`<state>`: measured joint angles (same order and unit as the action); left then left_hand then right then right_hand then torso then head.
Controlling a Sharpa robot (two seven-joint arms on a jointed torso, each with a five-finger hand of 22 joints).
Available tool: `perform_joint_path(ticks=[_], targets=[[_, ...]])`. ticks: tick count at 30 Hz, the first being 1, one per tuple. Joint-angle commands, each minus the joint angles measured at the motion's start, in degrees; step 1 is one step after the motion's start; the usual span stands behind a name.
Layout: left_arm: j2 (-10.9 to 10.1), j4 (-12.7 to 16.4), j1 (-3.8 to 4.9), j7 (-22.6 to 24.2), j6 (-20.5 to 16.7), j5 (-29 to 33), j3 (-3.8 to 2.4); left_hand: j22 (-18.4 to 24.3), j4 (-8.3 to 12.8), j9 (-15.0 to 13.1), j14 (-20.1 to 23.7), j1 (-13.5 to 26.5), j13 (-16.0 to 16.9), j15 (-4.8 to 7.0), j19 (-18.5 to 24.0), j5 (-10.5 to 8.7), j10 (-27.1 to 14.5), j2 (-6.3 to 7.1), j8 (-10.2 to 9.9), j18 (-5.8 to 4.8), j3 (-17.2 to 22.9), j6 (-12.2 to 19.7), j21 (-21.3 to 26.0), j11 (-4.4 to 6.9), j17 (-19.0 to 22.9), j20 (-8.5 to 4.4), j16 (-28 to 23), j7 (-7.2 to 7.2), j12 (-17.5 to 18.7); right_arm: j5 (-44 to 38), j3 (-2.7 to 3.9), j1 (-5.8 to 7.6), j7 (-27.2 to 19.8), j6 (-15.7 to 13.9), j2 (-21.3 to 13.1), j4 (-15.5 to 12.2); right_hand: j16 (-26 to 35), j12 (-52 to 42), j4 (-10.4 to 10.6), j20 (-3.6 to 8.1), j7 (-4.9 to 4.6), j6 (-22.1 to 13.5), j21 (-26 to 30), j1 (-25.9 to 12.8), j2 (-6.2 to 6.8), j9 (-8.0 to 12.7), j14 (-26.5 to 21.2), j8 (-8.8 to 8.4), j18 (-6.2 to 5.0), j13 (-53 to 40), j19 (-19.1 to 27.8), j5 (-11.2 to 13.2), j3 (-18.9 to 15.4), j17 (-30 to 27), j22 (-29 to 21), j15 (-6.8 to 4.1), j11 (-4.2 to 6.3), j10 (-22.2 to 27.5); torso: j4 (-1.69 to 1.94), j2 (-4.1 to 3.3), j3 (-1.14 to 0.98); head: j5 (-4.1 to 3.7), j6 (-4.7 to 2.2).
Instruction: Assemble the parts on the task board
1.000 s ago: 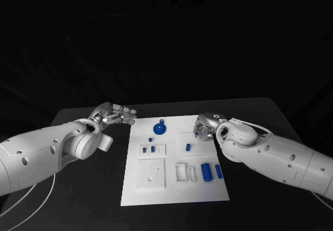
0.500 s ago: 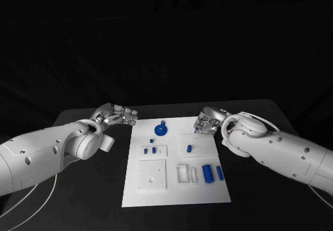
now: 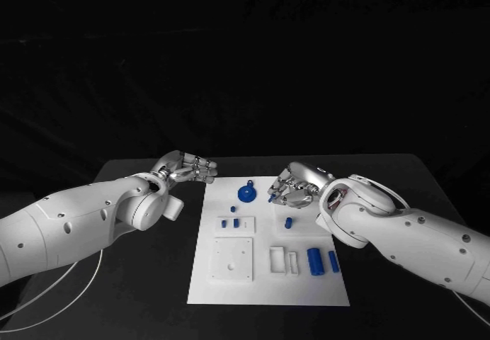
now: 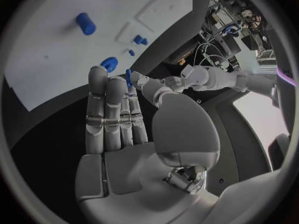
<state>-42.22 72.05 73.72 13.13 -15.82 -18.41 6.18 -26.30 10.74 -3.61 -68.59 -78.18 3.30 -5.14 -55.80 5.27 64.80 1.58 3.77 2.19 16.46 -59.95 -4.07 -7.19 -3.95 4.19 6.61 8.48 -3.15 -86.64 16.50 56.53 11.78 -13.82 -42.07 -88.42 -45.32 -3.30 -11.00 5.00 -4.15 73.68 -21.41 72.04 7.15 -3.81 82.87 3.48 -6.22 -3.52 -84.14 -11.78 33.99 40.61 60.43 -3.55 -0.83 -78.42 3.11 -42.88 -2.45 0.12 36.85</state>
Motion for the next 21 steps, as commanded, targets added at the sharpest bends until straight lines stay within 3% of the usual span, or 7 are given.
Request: perform_joint_path(ticks=[1,6,10,12,15,21], targets=[[0.6,-0.1,0.15,1.4,-1.5,0.8,-0.05,0.0,0.2,0.0,-0.2,-0.1,0.1,-0.17,-0.1,0.36,-0.2,-0.11,0.0,-0.38,0.0,0.5,-0.2,0.01,-0.1,-0.06,-0.4,-0.07,-0.2,-3.3,-0.23,-0.58,-2.2,-1.5,0.8,-1.1,-0.3,-0.1,0.0,0.23,-0.02,0.0,0.4,-0.2,-0.64,-0.1,0.0,0.18,-1.18,-0.1,-1.7,-0.1,-0.4,-0.1,0.1,-0.44,-0.15,0.0,0.0,0.14,0.37,1.76,0.48],[2.1,-1.1,0.18,1.7,-1.8,1.1,-0.06,0.0,0.2,0.0,-0.2,-0.1,0.1,-0.17,-0.1,0.36,-0.2,-0.11,0.0,-0.38,0.0,0.5,-0.2,0.01,-0.1,-0.06,-0.4,-0.07,-0.2,-8.7,-1.74,-1.16,-1.7,-2.0,2.3,-1.7,-0.3,-0.1,-0.1,0.21,-0.02,0.1,0.4,-0.1,-0.66,-0.1,0.0,0.19,-1.17,-0.1,-1.7,0.0,-0.4,-0.1,0.2,-0.44,-0.14,0.0,0.29,0.3,0.66,3.37,1.08],[3.5,-2.4,0.29,2.0,-2.2,1.3,-0.07,0.0,0.3,0.0,-0.2,-0.2,0.1,-0.19,-0.1,0.4,-0.2,-0.21,0.0,-0.36,0.1,0.5,-0.2,0.01,-0.1,-0.03,-0.4,-0.06,-0.2,-12.7,-3.85,-1.35,-0.8,-2.1,3.6,-1.5,-0.5,-0.1,-0.3,0.22,0.0,0.2,0.4,-0.1,-0.59,-0.1,0.0,0.18,-1.04,-0.1,-1.8,0.3,-0.1,-0.2,0.3,-0.44,-0.15,-0.1,0.43,0.38,0.83,4.63,1.61],[4.3,-3.3,0.41,2.1,-2.3,1.5,-0.08,0.0,0.3,0.0,-0.2,-0.2,0.1,-0.19,-0.1,0.4,-0.2,-0.21,0.0,-0.36,0.1,0.5,-0.2,0.01,-0.1,-0.03,-0.4,-0.06,-0.2,-14.7,-5.14,-1.46,-0.3,-2.1,4.5,-1.4,-0.6,-0.1,-0.3,0.23,0.01,0.2,0.3,-0.1,-0.52,-0.1,0.0,0.19,-0.98,-0.1,-1.8,0.4,0.0,-0.2,0.4,-0.45,-0.13,-0.1,0.42,0.36,0.82,5.2,1.97],[5.1,-4.3,0.57,2.2,-2.4,1.6,-0.08,-0.1,0.3,0.0,-0.2,-0.2,0.1,-0.15,-0.1,0.42,-0.2,-0.31,0.0,-0.34,0.2,0.5,-0.3,0.01,-0.1,-0.07,-0.4,-0.03,-0.2,-16.7,-6.39,-1.71,0.2,-2.1,5.5,-1.0,-0.6,-0.1,-0.4,0.24,0.02,0.2,0.3,-0.1,-0.47,-0.1,0.0,0.18,-0.95,-0.1,-1.8,0.4,0.1,-0.2,0.5,-0.45,-0.13,-0.1,0.45,0.36,0.83,5.45,2.13],[6.1,-5.3,0.73,2.4,-2.4,1.8,-0.08,-0.1,0.3,0.0,-0.2,-0.2,0.1,-0.15,-0.1,0.42,-0.2,-0.31,0.0,-0.34,0.2,0.5,-0.3,0.01,-0.1,-0.07,-0.4,-0.03,-0.2,-19.3,-8.02,-2.22,1.0,-1.6,6.9,-0.7,-0.7,-0.1,-0.4,0.24,0.02,0.3,0.3,-0.1,-0.41,-0.1,0.0,0.17,-0.87,-0.1,-1.9,0.6,0.2,-0.3,0.6,-0.47,-0.13,-0.1,0.41,0.32,0.81,6.12,2.55]])
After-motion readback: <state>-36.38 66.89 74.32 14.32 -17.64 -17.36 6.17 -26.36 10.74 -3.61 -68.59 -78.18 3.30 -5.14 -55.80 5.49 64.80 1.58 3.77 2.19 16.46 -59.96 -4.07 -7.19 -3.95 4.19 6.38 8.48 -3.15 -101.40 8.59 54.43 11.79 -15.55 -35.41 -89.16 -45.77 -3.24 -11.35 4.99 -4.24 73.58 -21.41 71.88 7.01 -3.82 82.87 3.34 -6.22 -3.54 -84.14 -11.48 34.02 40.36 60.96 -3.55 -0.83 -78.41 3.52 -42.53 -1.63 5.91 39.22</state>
